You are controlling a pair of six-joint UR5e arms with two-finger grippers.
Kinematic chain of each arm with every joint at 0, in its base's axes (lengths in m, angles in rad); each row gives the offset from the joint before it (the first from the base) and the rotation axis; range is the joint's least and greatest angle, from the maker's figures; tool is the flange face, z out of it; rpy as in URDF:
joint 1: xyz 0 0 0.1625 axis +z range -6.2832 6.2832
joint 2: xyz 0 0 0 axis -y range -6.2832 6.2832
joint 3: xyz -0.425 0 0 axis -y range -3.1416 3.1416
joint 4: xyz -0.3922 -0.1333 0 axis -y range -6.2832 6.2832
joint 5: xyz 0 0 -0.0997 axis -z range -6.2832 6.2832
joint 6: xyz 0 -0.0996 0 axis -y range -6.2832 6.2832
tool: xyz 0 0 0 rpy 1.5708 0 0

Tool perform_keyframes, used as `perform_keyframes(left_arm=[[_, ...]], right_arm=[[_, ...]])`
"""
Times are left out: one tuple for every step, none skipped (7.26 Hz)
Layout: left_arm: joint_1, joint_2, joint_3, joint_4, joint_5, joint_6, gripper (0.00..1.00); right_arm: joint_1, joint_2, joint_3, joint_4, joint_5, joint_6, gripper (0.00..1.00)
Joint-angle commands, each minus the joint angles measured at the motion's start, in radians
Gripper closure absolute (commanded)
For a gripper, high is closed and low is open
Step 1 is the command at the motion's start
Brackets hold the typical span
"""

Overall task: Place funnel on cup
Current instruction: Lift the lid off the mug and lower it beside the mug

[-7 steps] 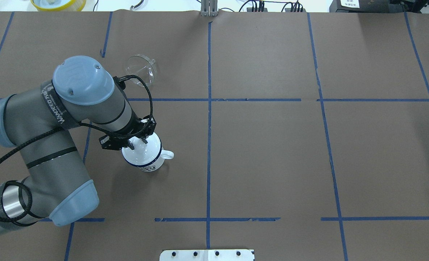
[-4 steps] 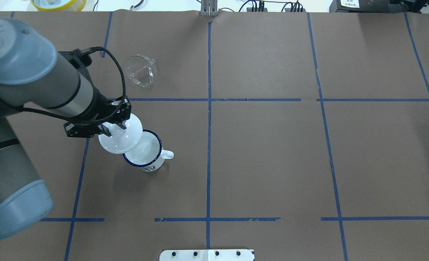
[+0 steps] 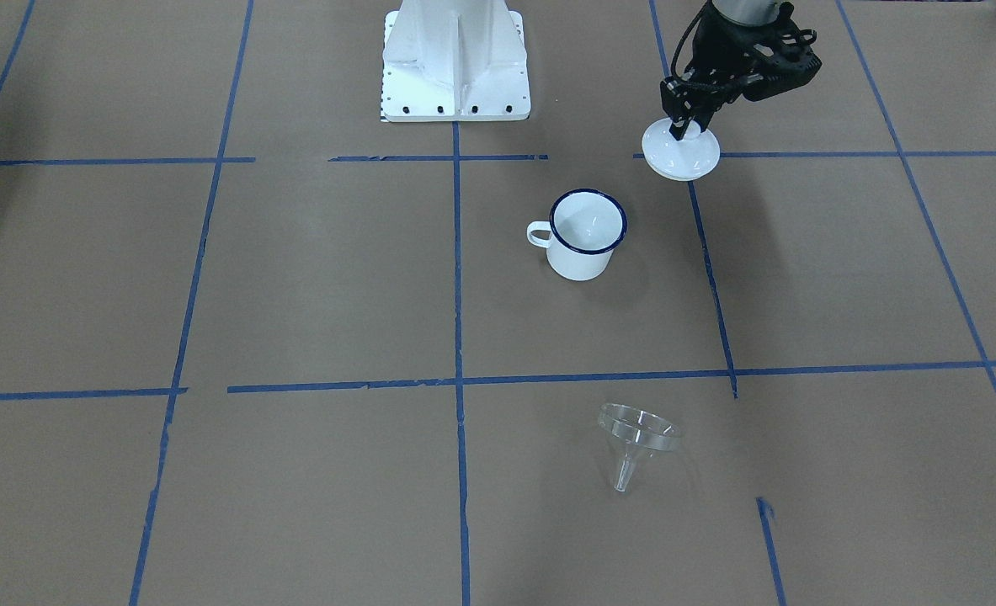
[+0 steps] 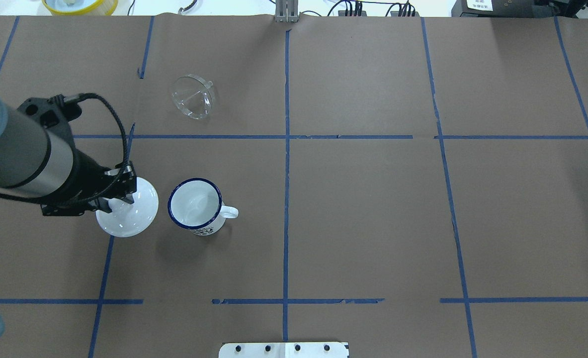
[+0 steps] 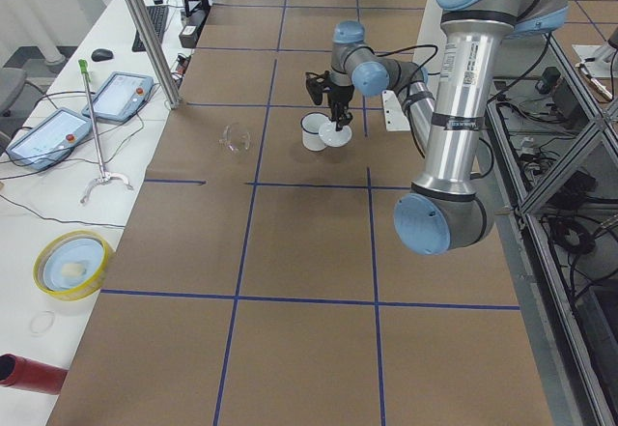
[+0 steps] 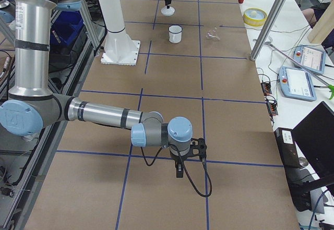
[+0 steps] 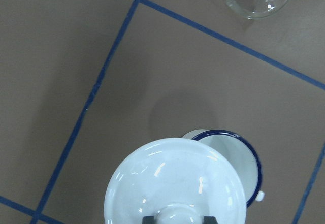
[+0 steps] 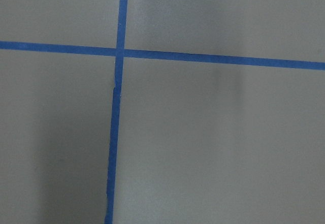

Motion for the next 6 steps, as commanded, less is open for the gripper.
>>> perform_keyframes(left_arm=[[0.05, 0.054, 0.15, -0.237, -0.004, -0.123, 1.0], [0.065, 0.054, 0.193, -0.263, -0.004, -0.116, 1.0], [0.081, 0.054, 0.212, -0.265, -0.001, -0.111, 1.0], [0.084, 0.048, 0.256, -0.302, -0.002, -0.119, 1.0], [0.084, 0.042, 0.305, -0.382, -0.004, -0.122, 1.0], [0.084, 0.042, 0.327, -0.408, -0.005, -0.121, 0.79]], right_arm=[[0.0, 0.0, 0.001, 0.0, 0.0, 0.0, 0.0], [0.0, 0.0, 0.001, 0.0, 0.0, 0.0, 0.0], [0.0, 0.0, 0.001, 0.0, 0.0, 0.0, 0.0], [0.0, 0.0, 0.001, 0.0, 0.0, 0.0, 0.0], [0.0, 0.0, 0.001, 0.0, 0.0, 0.0, 0.0], [0.0, 0.0, 0.001, 0.0, 0.0, 0.0, 0.0]])
